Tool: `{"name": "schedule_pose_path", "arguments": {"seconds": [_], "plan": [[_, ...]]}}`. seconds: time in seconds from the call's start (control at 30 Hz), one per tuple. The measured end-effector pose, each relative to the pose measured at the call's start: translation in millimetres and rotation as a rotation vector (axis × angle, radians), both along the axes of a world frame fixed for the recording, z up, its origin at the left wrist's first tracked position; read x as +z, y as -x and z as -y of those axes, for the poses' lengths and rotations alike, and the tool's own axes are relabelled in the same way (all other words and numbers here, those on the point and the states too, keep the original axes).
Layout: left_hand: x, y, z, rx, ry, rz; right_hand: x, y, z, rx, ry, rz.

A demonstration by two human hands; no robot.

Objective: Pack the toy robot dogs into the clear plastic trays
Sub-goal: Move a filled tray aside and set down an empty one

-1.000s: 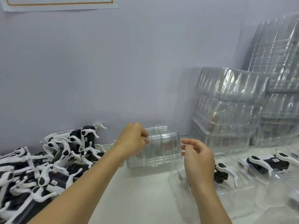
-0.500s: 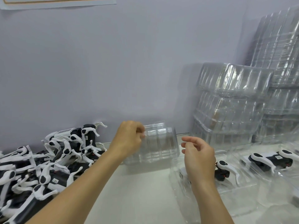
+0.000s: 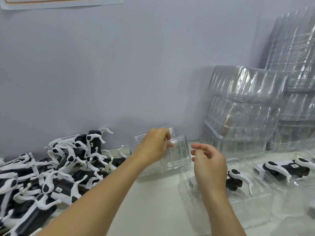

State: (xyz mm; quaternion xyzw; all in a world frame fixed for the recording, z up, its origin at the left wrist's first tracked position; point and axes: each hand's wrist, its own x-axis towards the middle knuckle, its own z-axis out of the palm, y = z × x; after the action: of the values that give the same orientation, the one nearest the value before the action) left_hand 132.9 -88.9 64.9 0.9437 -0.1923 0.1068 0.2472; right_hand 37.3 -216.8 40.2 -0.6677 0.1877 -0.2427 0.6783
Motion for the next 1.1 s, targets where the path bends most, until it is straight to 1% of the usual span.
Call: {"name": "schedule_pose_path", "arguments": {"seconds": [0.1,0.23,0.27,0.37,0.53,0.87,0.93,1.03,1.1], "plan": [[3,-2,-9,0.04,0.114,0.052,0,-1,0,0.002,0.019,0.008],[16,-10,-20,0.143,0.287,0.007,0,-1,-1,0.01,0.042,0.0],[17,-10,-23,0.147,0.297,0.004,0,-1,-2,0.011,0.045,0.0],[15,-3,-24,0.116,0.199,0.009,0,0,-2,0.018,0.047,0.002],[20,-4,-27,0.131,0.322,0.053,-1,0,-1,0.027,0.043,-0.001],[28,0,-27,0.134,0.346,0.102,-1,0,0,0.031,0.044,-0.005],[27,2,-28,0.126,0.34,0.109,-2,0,0,0.035,0.067,-0.008],[24,10,-22,0.088,0.265,0.08,-1,0,-2,0.04,0.146,-0.01],[26,11,-20,0.108,0.301,0.1,-1,0,-6,0.041,0.19,-0.001]]}}
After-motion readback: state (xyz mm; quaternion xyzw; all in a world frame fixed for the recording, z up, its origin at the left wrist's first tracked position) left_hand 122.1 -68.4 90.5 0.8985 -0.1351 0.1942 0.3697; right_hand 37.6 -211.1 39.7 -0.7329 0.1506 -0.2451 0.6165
